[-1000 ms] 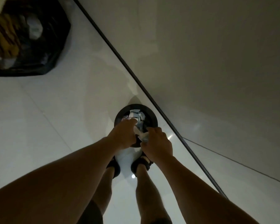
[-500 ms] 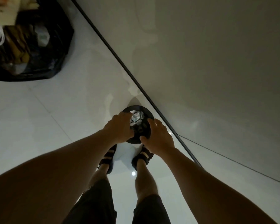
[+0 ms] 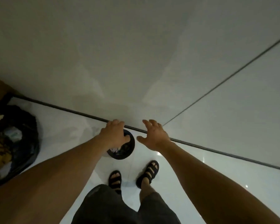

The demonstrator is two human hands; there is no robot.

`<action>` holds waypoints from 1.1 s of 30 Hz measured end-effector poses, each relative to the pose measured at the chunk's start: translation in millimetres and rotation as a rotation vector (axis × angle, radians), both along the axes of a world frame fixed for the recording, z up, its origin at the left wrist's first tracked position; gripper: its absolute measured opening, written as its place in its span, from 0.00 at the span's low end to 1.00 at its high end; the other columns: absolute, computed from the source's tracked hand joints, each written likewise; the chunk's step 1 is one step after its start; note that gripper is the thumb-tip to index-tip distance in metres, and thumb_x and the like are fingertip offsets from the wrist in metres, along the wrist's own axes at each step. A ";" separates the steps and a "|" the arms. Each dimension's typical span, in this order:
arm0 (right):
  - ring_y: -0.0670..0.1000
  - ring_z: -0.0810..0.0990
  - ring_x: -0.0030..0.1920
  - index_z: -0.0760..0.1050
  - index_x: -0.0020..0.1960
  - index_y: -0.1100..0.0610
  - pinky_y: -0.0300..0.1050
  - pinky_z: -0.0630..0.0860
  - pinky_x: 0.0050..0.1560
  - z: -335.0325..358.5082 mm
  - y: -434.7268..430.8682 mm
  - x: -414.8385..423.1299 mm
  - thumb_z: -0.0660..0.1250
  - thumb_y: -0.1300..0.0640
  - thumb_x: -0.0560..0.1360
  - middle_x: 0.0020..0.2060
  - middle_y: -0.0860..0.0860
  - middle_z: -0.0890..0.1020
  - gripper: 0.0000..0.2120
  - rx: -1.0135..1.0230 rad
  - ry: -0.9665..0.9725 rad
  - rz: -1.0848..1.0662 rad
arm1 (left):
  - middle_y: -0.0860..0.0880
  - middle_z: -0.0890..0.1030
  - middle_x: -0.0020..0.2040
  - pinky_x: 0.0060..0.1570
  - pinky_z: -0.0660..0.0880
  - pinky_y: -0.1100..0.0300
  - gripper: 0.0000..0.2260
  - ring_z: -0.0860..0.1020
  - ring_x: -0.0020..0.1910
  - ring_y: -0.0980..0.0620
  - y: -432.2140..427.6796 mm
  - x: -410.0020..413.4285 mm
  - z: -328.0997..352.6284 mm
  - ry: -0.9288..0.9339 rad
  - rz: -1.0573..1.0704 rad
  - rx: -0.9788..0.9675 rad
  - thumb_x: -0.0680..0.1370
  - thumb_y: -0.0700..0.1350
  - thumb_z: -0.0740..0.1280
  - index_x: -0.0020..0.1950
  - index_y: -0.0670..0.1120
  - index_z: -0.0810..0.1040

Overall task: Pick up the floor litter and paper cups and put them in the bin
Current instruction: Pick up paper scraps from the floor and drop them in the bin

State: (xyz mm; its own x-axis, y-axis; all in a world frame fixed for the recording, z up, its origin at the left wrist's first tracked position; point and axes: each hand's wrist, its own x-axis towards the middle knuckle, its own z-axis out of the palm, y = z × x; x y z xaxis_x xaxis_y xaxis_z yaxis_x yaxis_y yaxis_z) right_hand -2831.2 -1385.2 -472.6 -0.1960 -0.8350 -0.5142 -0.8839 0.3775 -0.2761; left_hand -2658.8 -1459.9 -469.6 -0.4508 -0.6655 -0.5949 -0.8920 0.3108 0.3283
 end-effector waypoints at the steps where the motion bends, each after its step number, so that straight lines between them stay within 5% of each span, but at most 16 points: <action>1: 0.57 0.57 0.76 0.52 0.78 0.46 0.58 0.65 0.70 11.0 17.3 -7.1 0.66 0.37 0.74 0.77 0.53 0.57 0.40 -0.004 0.006 -0.047 | 0.45 0.64 0.70 0.64 0.67 0.46 0.30 0.62 0.69 0.42 6.3 -12.1 12.3 0.013 -0.046 -0.007 0.75 0.59 0.63 0.72 0.47 0.62; 4: 0.57 0.57 0.76 0.52 0.78 0.48 0.57 0.64 0.71 38.3 81.4 -37.8 0.65 0.38 0.74 0.77 0.53 0.57 0.39 -0.004 0.020 -0.225 | 0.44 0.66 0.68 0.63 0.68 0.47 0.27 0.64 0.67 0.43 35.4 -61.0 41.7 0.023 -0.217 -0.010 0.75 0.59 0.63 0.68 0.47 0.65; 11: 0.56 0.56 0.76 0.52 0.79 0.49 0.56 0.65 0.70 81.5 281.4 -117.9 0.64 0.38 0.75 0.77 0.52 0.56 0.39 -0.018 0.060 -0.754 | 0.45 0.58 0.75 0.70 0.61 0.49 0.34 0.58 0.73 0.43 157.6 -203.4 97.8 0.065 -0.660 -0.070 0.76 0.61 0.62 0.77 0.48 0.56; 24: 0.56 0.57 0.74 0.53 0.78 0.49 0.54 0.67 0.68 126.4 724.7 -147.6 0.64 0.39 0.75 0.76 0.53 0.57 0.38 -0.053 0.169 -1.453 | 0.48 0.60 0.75 0.68 0.64 0.48 0.31 0.59 0.73 0.46 594.6 -373.5 150.8 0.202 -1.402 -0.177 0.76 0.60 0.61 0.76 0.49 0.59; 33: 0.56 0.56 0.75 0.52 0.78 0.49 0.55 0.67 0.68 138.1 894.6 -159.6 0.64 0.39 0.74 0.76 0.53 0.56 0.38 -0.040 0.202 -1.765 | 0.49 0.61 0.75 0.67 0.64 0.46 0.31 0.60 0.72 0.46 784.2 -441.0 160.6 0.283 -1.710 -0.214 0.76 0.60 0.61 0.75 0.50 0.60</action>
